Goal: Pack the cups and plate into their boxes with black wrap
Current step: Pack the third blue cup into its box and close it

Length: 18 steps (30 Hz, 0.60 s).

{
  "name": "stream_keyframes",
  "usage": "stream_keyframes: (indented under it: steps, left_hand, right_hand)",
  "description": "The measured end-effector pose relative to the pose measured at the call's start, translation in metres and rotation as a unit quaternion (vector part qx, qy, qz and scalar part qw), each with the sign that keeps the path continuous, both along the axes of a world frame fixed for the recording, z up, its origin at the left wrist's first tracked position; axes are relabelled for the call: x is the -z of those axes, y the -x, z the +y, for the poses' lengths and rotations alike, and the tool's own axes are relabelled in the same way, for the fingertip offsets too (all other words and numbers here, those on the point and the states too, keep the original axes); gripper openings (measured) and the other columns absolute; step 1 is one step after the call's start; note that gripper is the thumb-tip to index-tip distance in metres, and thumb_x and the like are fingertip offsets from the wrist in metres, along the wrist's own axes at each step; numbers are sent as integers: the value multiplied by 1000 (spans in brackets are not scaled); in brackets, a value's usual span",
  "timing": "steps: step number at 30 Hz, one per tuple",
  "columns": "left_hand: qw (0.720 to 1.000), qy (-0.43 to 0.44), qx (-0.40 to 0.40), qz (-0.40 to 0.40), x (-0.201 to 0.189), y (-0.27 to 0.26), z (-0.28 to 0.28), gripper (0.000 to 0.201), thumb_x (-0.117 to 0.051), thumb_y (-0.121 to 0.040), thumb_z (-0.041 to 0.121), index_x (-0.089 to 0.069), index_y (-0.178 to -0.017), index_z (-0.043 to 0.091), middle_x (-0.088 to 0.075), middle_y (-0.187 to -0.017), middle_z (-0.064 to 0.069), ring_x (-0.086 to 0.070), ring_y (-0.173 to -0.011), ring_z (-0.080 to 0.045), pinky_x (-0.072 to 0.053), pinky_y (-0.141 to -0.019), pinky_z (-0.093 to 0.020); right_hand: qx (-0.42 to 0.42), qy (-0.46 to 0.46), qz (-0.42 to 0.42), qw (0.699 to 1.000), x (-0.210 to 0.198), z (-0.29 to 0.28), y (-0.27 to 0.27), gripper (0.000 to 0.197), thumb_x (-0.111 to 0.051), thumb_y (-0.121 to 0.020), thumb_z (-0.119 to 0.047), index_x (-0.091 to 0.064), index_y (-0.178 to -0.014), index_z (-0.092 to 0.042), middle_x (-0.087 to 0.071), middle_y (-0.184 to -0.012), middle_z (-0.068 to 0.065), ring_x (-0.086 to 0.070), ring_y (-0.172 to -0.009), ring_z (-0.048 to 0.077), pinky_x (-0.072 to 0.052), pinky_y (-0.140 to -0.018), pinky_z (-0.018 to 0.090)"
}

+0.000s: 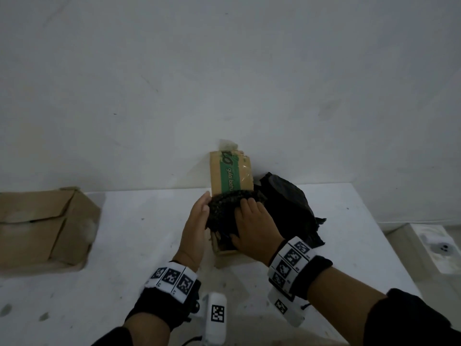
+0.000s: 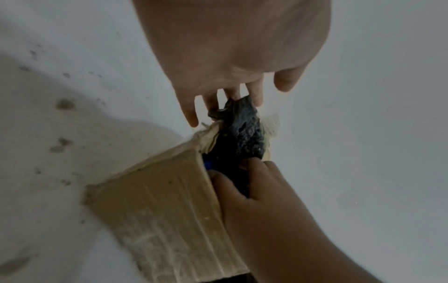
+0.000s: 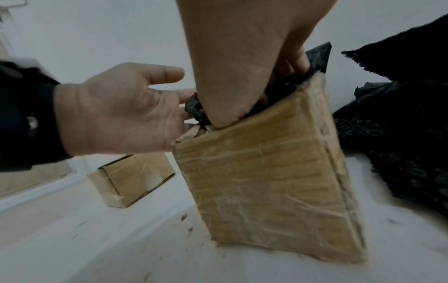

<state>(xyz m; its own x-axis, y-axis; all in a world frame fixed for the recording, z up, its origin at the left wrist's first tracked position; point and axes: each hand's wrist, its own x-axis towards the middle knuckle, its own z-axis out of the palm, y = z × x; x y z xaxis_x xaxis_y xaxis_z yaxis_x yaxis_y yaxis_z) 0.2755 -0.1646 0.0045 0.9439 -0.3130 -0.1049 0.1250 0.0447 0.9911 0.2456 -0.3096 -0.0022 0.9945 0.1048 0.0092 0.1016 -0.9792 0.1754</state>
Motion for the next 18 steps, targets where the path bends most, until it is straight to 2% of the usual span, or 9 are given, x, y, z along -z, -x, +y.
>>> stream_keyframes:
  steps: [2, 4, 7, 10, 12, 14, 16, 18]
  left_hand:
    - [998, 34, -11, 44, -2, 3, -1, 44, -31, -99, 35, -29, -142, 28, -40, -139, 7, -39, -127, -9, -34, -104, -32]
    - [997, 49, -23, 61, 3, 2, -1, 42, -25, -100, 40, -27, -141, 35, -39, -141, 6, -39, -126, -9, -33, -100, -31]
    - [996, 52, -19, 72, 7, 1, -1, 43, -25, -95, 52, -28, -137, 41, -41, -141, 6, -41, -125, -9, -32, -100, -32]
    - [994, 58, -2, 89, 8, -2, 2, 58, -23, -86, 60, -26, -140, 39, -39, -144, 7, -37, -130, -10, -29, -108, -37]
    - [993, 58, 10, 101, 9, -4, 4, 52, -20, -92, 58, -24, -141, 38, -33, -148, 7, -31, -135, -10, -22, -114, -43]
    - [993, 54, 26, 104, 13, -4, 5, 54, -20, -88, 61, -24, -138, 41, -29, -151, 10, -27, -137, -8, -17, -117, -45]
    - [995, 29, 37, 88, 13, 0, 5, 58, -22, -81, 66, -27, -135, 45, -28, -148, 18, -25, -137, -4, -18, -116, -43]
    - [997, 14, 32, 74, 11, 5, 4, 53, -25, -85, 70, -32, -132, 46, -29, -141, 26, -25, -133, 0, -19, -115, -42]
  right_hand:
    - [-5, -45, 20, 999, 0, -1, 0, 66, -54, -71, -61, -56, -104, -4, -56, -99, 15, -52, -90, 31, -45, -80, 40]
    - [-6, -65, 45, 997, 0, -2, 0, 80, -52, -70, -70, -50, -114, -2, -54, -108, 15, -50, -98, 32, -43, -88, 41]
    - [-14, -66, 67, 996, 2, -4, -2, 87, -53, -74, -70, -39, -126, -2, -48, -121, 15, -45, -110, 31, -37, -98, 40]
    - [-13, -94, 74, 993, 3, -4, -7, 87, -56, -76, -66, -34, -132, -2, -46, -126, 15, -45, -114, 29, -35, -99, 38]
    - [-10, -107, 82, 991, 2, -3, -11, 86, -59, -76, -64, -35, -130, -2, -47, -125, 14, -48, -112, 29, -38, -96, 37]
    - [0, -101, 92, 991, 0, -2, -17, 85, -61, -73, -65, -38, -127, -4, -49, -122, 14, -50, -108, 29, -42, -92, 37]
    - [6, -78, 111, 991, -5, -1, -23, 86, -60, -71, -69, -42, -126, -6, -51, -120, 13, -52, -107, 28, -44, -92, 37]
    - [10, -55, 133, 990, -5, 1, -27, 86, -56, -71, -73, -46, -126, -8, -53, -120, 13, -52, -108, 28, -42, -94, 37]
